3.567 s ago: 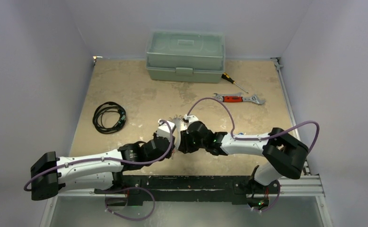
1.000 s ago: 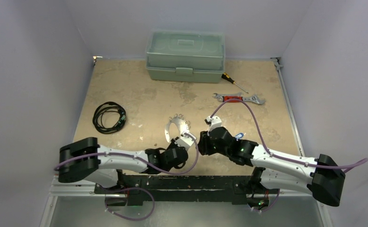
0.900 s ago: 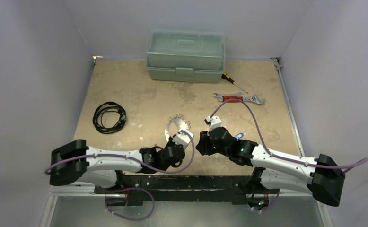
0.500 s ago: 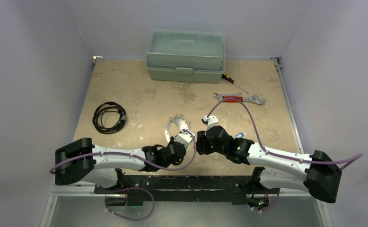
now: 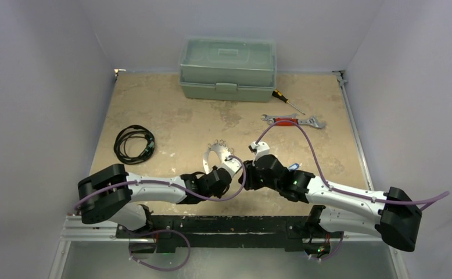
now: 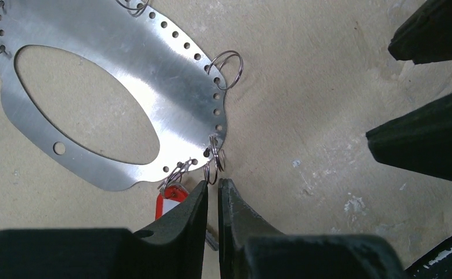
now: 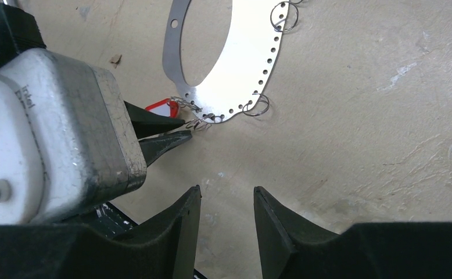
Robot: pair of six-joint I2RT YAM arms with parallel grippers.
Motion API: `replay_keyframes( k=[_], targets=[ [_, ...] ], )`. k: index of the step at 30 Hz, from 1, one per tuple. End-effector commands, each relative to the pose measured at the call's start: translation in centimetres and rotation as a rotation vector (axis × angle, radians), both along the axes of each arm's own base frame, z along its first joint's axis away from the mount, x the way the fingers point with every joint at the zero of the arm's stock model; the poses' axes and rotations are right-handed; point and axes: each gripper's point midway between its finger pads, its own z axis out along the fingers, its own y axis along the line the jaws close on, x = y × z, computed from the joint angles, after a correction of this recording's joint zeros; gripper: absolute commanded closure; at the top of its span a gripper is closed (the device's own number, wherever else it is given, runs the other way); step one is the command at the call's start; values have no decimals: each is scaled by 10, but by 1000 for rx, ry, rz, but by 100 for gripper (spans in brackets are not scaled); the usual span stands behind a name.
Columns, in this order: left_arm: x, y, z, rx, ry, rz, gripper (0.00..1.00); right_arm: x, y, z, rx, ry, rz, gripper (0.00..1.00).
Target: Put the keys on the keyring
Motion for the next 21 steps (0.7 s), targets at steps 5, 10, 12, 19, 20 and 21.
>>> replay_keyframes(
  k=[5, 10, 12, 19, 20, 21],
  targets=[
    [2, -9, 8, 18, -4, -38, 83, 0, 8, 6, 17, -8, 25, 58],
    [4, -7, 29, 18, -12, -29, 69, 0, 8, 4, 12, -5, 28, 58],
    [5, -5, 35, 32, -14, -21, 66, 0, 9, 4, 10, -6, 29, 57],
    [4, -4, 21, 101, 13, -50, 76, 0, 13, 3, 12, -4, 47, 57],
    [4, -5, 20, 102, 13, -52, 76, 0, 13, 2, 10, -4, 48, 57],
    [5, -5, 20, 103, 12, -54, 76, 0, 13, 2, 10, -4, 50, 57]
  ],
)
